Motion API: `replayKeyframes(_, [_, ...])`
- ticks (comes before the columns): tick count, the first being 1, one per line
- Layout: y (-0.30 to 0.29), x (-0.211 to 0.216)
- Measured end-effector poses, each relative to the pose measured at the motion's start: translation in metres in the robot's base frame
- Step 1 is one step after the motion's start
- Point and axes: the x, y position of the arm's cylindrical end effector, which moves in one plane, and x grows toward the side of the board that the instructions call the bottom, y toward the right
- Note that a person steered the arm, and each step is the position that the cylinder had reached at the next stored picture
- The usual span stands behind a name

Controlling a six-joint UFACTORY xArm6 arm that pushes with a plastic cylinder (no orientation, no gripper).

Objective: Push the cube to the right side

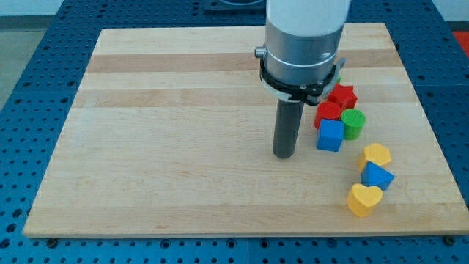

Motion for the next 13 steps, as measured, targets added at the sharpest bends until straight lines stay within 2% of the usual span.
replayKeyframes(1, [0.000, -0.024])
replayKeyframes(3, [0.019, -0.099])
replayKeyframes(5, [0.021, -0.112])
replayKeyframes(8, [-0.026, -0.176])
replayKeyframes(10, [-0.027, -0.178])
replayKeyframes(11, [-0.027, -0.152])
replayKeyframes(12, [-0.026, -0.098])
replayKeyframes(13, [-0.026, -0.077])
